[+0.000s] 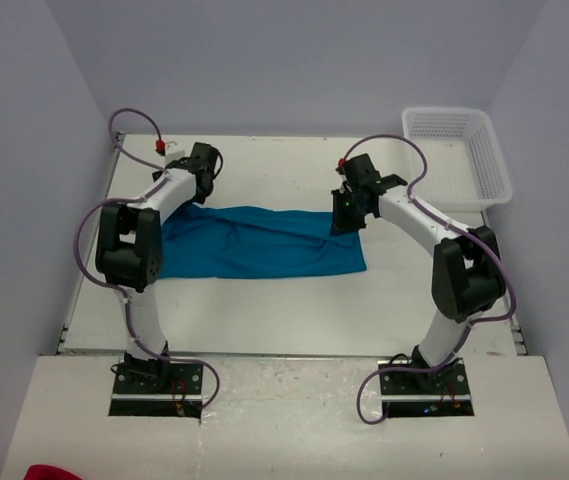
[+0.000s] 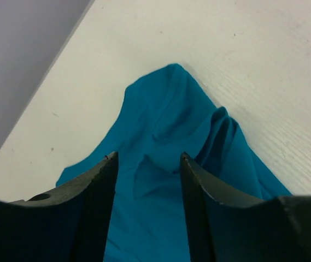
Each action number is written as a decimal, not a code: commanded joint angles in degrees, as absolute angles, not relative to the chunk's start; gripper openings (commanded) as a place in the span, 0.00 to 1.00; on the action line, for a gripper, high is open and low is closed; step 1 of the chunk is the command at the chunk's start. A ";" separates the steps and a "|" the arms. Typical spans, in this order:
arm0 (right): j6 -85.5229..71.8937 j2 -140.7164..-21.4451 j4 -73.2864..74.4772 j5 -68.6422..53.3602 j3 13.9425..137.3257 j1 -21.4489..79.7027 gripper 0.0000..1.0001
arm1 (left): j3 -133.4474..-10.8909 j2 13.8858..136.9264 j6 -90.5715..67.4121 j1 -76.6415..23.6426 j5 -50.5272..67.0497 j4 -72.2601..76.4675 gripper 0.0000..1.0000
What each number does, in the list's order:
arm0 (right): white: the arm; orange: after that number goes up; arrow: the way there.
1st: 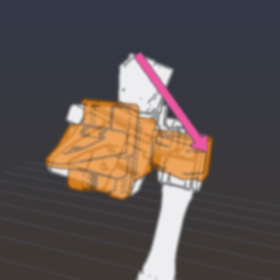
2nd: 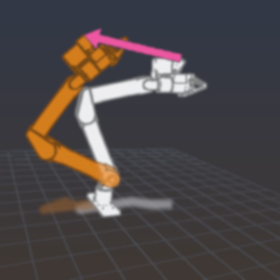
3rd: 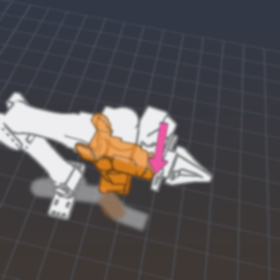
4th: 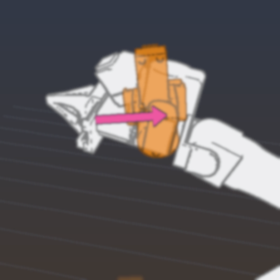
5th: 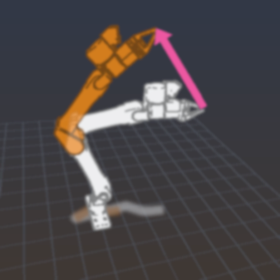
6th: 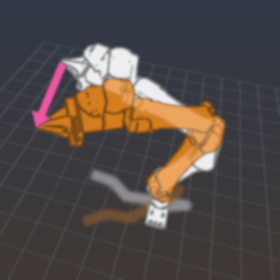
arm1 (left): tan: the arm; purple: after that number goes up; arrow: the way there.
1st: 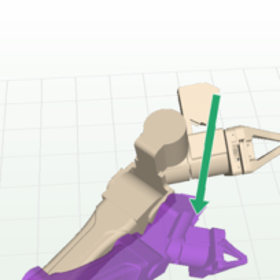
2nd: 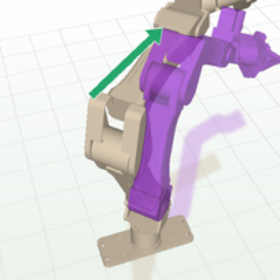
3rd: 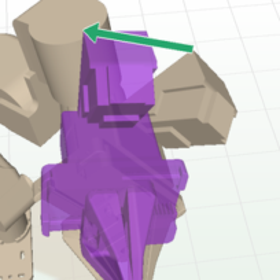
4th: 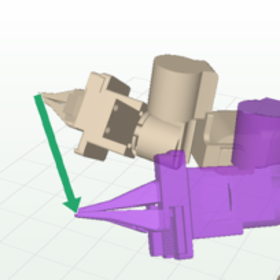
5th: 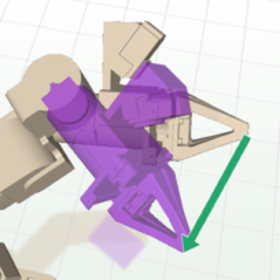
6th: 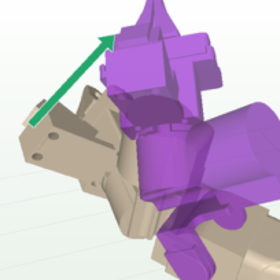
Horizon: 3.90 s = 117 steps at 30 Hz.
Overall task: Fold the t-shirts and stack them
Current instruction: Fold the other side of the tshirt into a rectangle
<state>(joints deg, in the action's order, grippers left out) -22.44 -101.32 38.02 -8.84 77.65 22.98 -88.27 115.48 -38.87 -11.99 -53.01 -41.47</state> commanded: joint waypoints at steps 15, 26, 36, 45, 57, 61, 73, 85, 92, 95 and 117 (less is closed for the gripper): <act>-21.97 -101.95 36.65 -10.19 78.49 23.82 0.14 | -82.61 109.24 -39.99 -15.65 -57.65 -42.53 0.66; -22.76 -103.97 39.55 -6.51 81.12 24.00 0.13 | -85.26 111.27 -35.51 -15.56 -44.25 -37.90 0.48; -22.15 -101.95 39.11 -6.50 80.42 23.99 0.14 | -76.30 104.95 -33.92 -13.89 -23.12 -27.43 0.58; -21.80 -101.07 38.50 -7.47 79.28 23.99 0.14 | -74.00 105.91 -32.52 -10.81 -21.09 -23.12 0.58; -21.80 -101.60 38.50 -8.44 79.89 23.99 0.14 | -72.95 109.15 -29.97 -6.42 -15.65 -18.64 0.42; -21.80 -102.04 38.41 -8.35 79.98 23.99 0.14 | -72.95 109.77 -29.62 -6.33 -13.28 -17.23 0.29; -21.88 -102.83 37.88 -9.05 79.80 23.91 0.14 | -73.13 108.99 -28.04 -6.42 -10.64 -14.85 0.00; -22.15 -102.31 37.18 -10.10 79.10 24.08 0.14 | -69.09 105.03 -29.62 -6.42 -13.89 -16.79 0.19; -22.15 -101.95 37.00 -10.28 78.57 24.08 0.14 | -67.24 105.12 -29.62 -6.42 -12.39 -15.29 0.39; -22.15 -101.78 37.00 -10.20 78.49 24.00 0.14 | -67.58 106.08 -29.62 -6.42 -11.95 -14.94 0.39; -22.33 -102.92 37.27 -8.79 79.37 24.08 0.14 | -69.26 99.59 -30.41 -9.74 -10.54 -17.30 0.00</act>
